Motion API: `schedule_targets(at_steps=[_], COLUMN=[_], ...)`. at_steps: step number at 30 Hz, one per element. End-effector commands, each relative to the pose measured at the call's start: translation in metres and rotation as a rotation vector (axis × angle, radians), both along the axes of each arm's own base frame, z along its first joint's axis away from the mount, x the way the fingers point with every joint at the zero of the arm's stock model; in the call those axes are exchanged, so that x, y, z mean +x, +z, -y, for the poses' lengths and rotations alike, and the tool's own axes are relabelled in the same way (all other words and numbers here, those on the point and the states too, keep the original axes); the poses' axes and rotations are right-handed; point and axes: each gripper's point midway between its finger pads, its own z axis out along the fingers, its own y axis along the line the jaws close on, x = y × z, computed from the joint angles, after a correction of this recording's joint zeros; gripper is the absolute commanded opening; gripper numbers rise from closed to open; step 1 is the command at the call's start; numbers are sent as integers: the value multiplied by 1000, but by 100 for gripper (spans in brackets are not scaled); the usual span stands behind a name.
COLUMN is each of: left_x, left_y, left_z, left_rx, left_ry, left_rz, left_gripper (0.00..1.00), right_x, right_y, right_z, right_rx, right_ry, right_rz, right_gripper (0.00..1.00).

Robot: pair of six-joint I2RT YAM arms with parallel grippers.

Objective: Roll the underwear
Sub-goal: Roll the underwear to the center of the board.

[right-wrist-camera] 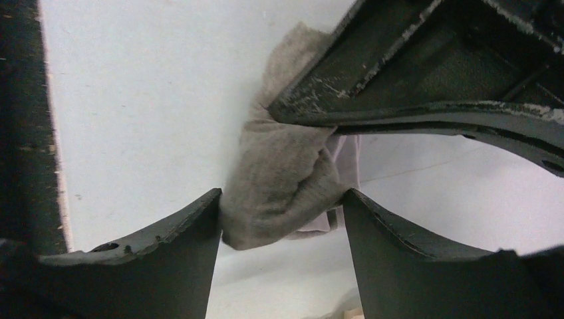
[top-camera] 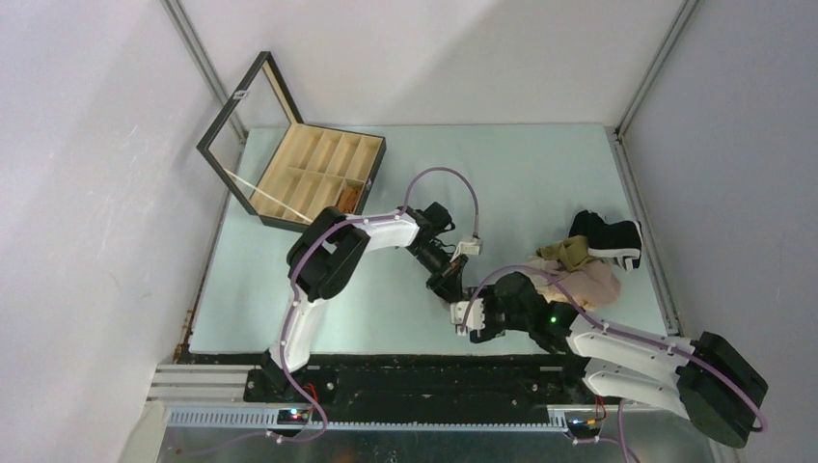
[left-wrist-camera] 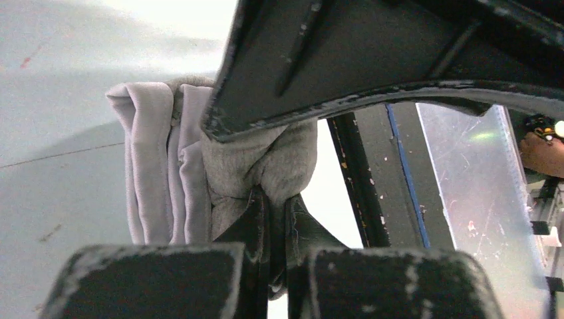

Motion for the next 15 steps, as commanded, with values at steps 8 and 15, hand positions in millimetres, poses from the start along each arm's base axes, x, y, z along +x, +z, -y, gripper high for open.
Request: schedule_targets(at_steps=[8, 15], left_x=[-27, -25], left_y=[-36, -36], left_z=[-38, -39], left_rx=[255, 256], left_ry=[6, 17], left_rz=[-133, -146], left_gripper=[0, 0], right_x=[18, -1], right_y=[64, 36], right_z=[-19, -29], right_rx=[142, 112], right_ry=[-36, 161], right_rz=[94, -40], right_gripper=[66, 65])
